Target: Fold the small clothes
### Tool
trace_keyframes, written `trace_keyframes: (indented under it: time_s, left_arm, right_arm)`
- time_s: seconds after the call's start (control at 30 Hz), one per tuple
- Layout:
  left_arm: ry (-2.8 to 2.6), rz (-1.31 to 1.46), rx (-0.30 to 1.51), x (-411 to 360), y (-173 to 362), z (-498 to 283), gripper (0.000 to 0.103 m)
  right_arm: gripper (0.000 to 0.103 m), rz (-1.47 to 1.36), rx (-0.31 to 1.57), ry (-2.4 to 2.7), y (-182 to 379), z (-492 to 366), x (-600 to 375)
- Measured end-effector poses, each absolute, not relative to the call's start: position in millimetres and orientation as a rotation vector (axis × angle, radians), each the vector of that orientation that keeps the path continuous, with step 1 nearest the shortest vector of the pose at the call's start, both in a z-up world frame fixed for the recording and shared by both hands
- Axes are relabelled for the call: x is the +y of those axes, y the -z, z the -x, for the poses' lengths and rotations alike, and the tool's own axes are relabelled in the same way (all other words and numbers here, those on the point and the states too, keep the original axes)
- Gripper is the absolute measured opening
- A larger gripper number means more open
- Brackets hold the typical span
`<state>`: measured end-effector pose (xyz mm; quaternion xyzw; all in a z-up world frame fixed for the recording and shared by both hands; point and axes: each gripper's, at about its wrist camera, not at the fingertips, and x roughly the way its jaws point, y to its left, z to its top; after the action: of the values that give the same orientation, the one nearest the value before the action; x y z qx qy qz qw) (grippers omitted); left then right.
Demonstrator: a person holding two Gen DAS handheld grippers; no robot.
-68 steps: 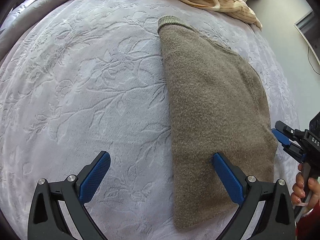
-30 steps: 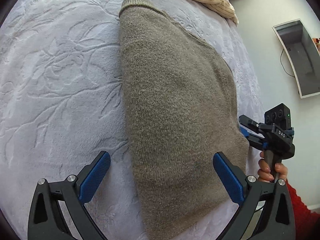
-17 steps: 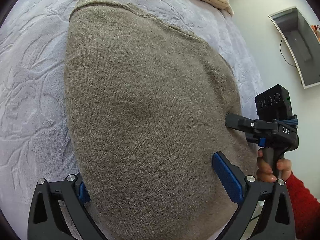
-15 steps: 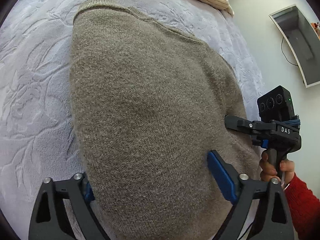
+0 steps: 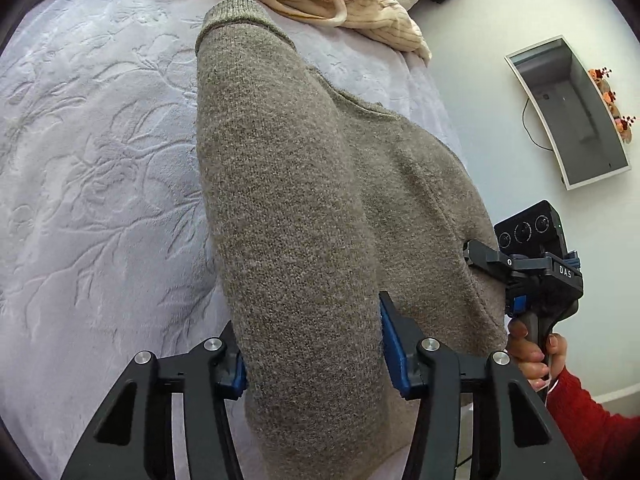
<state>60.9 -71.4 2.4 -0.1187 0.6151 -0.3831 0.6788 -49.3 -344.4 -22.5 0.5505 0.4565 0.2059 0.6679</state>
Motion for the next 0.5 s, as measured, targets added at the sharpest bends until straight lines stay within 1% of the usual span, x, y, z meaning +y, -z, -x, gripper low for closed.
trace_keyframes:
  time_s: [0.1,0.23,0.37,0.5]
  left_arm:
    - [0.859,0.260,1.367,-43,-21,-43,0.054]
    - [0.820,0.240,1.365,-7,-34,-19,0.054]
    - [0.760,0.228,1.387,31,-34,2,0.054]
    - [0.706,0.243,1.403,64,-21,19,0.054]
  right_arm:
    - [0.027,-1.250,1.027,-0.490,10,64,-326]
    - [0.028,-1.254,1.039,-0.520,3,82,-294]
    - [0.028,-1.255,1.066,-0.544,9,94,-255]
    - [0.028,-1.265,1.094,-0.567,25,95,-217]
